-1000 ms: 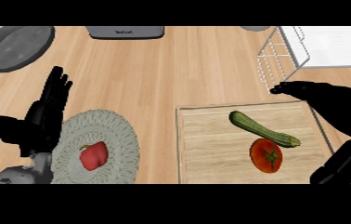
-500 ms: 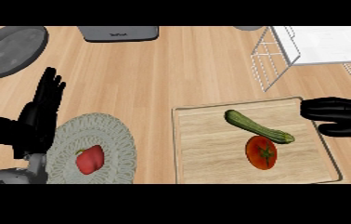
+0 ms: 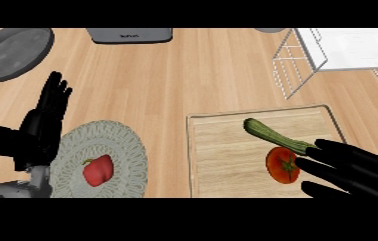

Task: Pick the tomato from the tray and place it in the tiered shelf

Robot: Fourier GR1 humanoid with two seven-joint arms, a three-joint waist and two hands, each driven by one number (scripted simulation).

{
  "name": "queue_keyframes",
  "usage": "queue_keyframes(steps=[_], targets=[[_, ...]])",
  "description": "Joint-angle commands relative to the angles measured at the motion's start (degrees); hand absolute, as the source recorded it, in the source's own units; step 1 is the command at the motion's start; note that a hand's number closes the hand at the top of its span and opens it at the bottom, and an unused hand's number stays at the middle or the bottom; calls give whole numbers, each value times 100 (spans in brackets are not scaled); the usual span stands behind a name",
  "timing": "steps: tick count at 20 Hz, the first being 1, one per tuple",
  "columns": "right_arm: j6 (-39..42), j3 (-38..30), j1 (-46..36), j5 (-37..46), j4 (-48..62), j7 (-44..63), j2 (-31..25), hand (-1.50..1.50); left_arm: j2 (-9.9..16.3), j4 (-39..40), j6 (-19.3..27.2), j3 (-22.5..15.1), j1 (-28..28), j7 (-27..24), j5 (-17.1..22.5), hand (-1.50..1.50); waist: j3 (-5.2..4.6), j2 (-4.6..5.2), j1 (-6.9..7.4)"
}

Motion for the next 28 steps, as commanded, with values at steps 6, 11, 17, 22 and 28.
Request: queue_keyframes(steps=[6,11,17,22,28], targets=[[-575,773,619,2541,-485,383,192,-150,-225,14,-8,-86,48,-51,-141,0,3,17,83],[-941,1188,555,3347,136,631,202,-150,-254,1,-128,-49,132,-214,-147,0,0,31,164],[-1226,1825,476,4168,810,212,1112,-150,-239,-79,-366,209,-4,90,-267,0,0,42,179],[-1424,1405,578,4337,1484,-594,1128,-150,-552,-19,-305,164,37,-39,-547,0,-1,44,165],[-1667,1437,784,4938,1865,-966,1437,-150,-648,-304,-461,260,197,156,-673,0,0,39,164]])
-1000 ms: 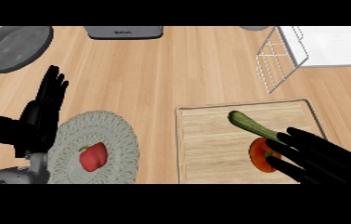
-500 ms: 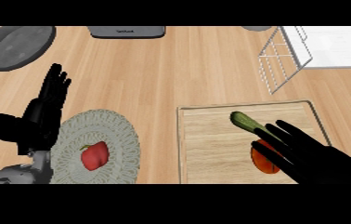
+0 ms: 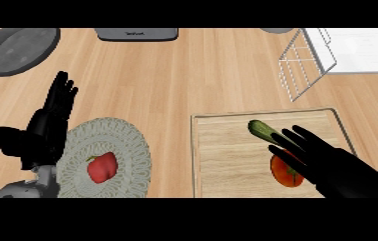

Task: Pick the tomato from the tray and place it in the tiered shelf

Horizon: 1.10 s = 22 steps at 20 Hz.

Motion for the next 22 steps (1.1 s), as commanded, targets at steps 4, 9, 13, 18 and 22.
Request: queue_keyframes(steps=[4,9,13,18,22], targets=[[83,24,118,370,27,-245,543,-150,-178,374,-322,328,-130,-231,-47,0,-3,-1,-16],[-310,-108,-248,631,992,-894,831,-150,-187,-200,-385,385,221,106,-143,0,-1,-2,16],[-334,-355,-355,624,1322,-1153,1006,-150,-187,-494,-498,447,137,523,-171,0,-1,-2,13],[-53,236,-666,1324,1692,-689,1640,-150,-427,46,-533,540,-144,108,-329,0,-2,2,8],[-435,353,-317,1693,1857,-1005,1495,150,-569,197,-461,526,-129,-20,-501,0,-1,2,-4]])
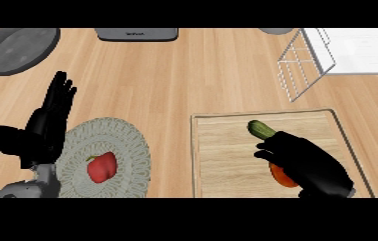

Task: Pick the tomato from the tray and place it in the tiered shelf

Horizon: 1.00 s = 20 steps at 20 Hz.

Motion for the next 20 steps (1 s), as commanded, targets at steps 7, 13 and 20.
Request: queue_keyframes(steps=[7,13,20], targets=[[-580,-741,36,180,896,172,225,150,-14,-141,-41,70,-34,218,-72,0,53,44,-21],[215,-2465,120,-536,1598,1493,407,150,-46,-102,-21,-15,27,111,-183,0,53,72,-100],[1203,-3116,220,-1608,697,1592,514,150,-141,-53,72,61,-213,233,-232,0,46,19,-72]])
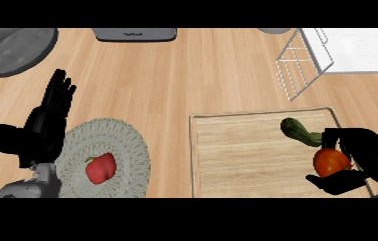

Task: Pick the tomato from the tray and place it in the tiered shelf

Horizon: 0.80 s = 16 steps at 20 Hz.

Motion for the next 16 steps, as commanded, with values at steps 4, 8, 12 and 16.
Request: queue_keyframes(steps=[4,8,12,16], targets=[[1144,-778,-190,-1122,-1600,858,333,150,-48,-243,35,-45,48,226,-95,0,36,1,-4],[1158,-1689,-826,-2201,-1933,1514,976,150,-91,46,40,18,41,30,-85,0,31,-2,-60],[1430,-2293,-1227,-2649,-2995,2759,978,150,181,-328,-164,231,159,348,132,0,28,-36,-40],[1572,-3099,-1864,-3141,-2674,3210,220,150,-51,21,-121,50,107,-71,-81,0,37,13,8]])
